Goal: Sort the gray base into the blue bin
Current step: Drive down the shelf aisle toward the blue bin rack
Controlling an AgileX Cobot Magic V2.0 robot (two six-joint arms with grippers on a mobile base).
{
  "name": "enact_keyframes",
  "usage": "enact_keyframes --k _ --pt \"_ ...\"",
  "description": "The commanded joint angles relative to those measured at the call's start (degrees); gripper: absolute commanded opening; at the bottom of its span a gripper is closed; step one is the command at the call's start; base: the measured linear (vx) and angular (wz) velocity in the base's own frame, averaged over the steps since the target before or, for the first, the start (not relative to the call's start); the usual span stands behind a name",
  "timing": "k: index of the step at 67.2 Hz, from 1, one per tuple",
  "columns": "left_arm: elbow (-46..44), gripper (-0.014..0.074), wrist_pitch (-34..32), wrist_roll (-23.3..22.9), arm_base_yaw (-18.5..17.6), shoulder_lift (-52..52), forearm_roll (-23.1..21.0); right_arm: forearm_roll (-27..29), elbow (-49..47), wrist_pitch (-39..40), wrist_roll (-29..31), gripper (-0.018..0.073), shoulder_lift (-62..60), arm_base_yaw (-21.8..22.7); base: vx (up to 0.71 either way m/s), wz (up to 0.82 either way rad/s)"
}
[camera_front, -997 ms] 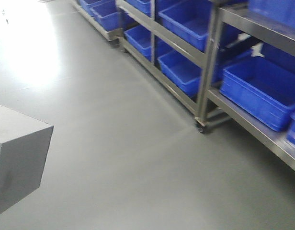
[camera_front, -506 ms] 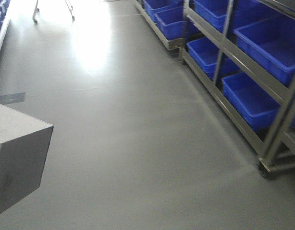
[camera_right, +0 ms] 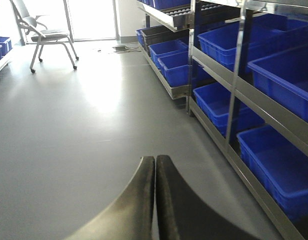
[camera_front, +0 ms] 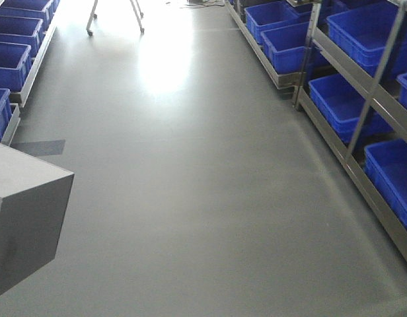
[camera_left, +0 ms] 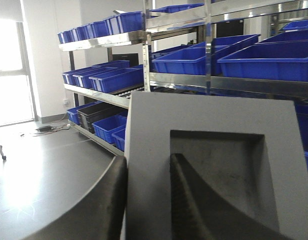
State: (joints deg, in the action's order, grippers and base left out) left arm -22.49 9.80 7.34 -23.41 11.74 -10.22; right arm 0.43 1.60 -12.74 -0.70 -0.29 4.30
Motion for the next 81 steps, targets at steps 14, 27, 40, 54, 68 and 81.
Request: enact_keyframes --k 14,27,40,54,68,81 --pt "-1.59 -0.0007 -6.36 -0.8 -0.22 0.53 -0.88 -0.43 0.11 4.31 0.7 -0.0005 1.06 0.27 0.49 0.16" --pt "-1.59 -0.0007 -6.36 -0.8 -0.22 0.53 -0.88 -0.43 0.11 4.31 0.7 -0.0005 1.06 0.27 0.47 0.18" --pt "-1.59 -0.0007 -6.36 -0.8 -0.22 0.53 -0.88 -0.43 0.11 4.31 0.7 -0.0005 1.06 0.27 0.47 0.18" --pt "-1.59 -0.0007 -6.36 -0.8 -0.22 0.53 -0.88 -0.43 0.11 4.31 0.7 -0.0005 1.06 0.27 0.47 0.14" --pt "-1.59 -0.0007 -6.36 -0.8 -0.22 0.53 -0.88 -0.43 0.11 4.31 0.7 -0.0005 1.06 0.27 0.46 0.07" --pt "-1.59 -0.0007 -6.36 -0.8 -0.22 0.53 -0.88 -0.43 0.11 4.31 0.7 -0.0005 1.06 0.27 0.45 0.07"
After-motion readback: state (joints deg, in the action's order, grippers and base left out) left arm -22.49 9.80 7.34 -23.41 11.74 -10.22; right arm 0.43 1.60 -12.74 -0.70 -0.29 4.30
